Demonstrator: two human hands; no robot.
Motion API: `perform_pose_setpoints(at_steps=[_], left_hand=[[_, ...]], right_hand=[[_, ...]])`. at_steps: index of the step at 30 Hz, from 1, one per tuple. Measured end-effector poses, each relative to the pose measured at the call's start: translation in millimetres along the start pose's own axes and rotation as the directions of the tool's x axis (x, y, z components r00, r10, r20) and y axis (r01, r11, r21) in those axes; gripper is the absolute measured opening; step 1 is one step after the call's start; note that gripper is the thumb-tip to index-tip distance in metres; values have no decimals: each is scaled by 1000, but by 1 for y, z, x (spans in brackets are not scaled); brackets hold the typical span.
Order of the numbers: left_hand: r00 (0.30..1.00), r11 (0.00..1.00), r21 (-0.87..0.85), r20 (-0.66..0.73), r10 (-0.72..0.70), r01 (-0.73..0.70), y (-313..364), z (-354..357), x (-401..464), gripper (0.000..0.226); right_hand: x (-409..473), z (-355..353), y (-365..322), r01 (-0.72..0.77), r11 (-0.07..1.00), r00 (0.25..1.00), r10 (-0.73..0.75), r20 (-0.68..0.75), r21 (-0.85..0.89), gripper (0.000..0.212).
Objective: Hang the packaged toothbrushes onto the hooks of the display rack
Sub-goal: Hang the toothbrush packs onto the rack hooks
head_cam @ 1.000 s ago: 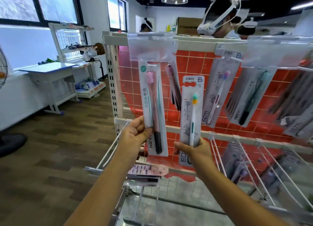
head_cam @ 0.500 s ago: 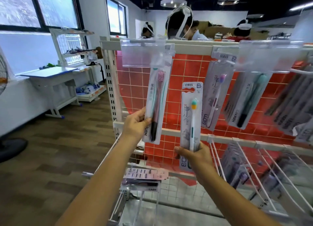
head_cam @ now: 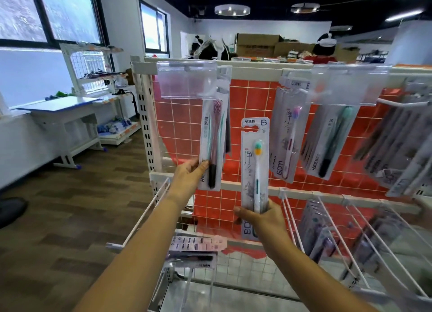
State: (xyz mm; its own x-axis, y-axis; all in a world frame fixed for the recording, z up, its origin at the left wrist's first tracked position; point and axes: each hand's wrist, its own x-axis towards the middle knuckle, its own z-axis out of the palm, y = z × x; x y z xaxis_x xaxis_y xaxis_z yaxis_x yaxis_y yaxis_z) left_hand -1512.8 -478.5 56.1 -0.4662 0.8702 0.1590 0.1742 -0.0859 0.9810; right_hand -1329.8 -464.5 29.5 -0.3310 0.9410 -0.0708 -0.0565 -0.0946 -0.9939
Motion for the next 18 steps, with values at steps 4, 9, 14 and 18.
perform_pose_setpoints(at_steps=[4,9,14,18], left_hand=[[997,982,184,51,-50,40,-25,-4,-12,15],[997,901,429,-13,-71,70,-48,-16,-20,25],[1000,747,665,2,19,-15,-34,-21,-36,34],[989,653,745,63,133,-135,-22,-16,-49,35]], right_hand=[[-4,-2,1,14,1000,1000,-14,3,3,24],[-10,-4,5,45,999,999,-45,9,-14,24],[-17,-5,10,80,997,996,-80,35,1,20],[-23,-6,14,76,997,997,-77,31,21,22]])
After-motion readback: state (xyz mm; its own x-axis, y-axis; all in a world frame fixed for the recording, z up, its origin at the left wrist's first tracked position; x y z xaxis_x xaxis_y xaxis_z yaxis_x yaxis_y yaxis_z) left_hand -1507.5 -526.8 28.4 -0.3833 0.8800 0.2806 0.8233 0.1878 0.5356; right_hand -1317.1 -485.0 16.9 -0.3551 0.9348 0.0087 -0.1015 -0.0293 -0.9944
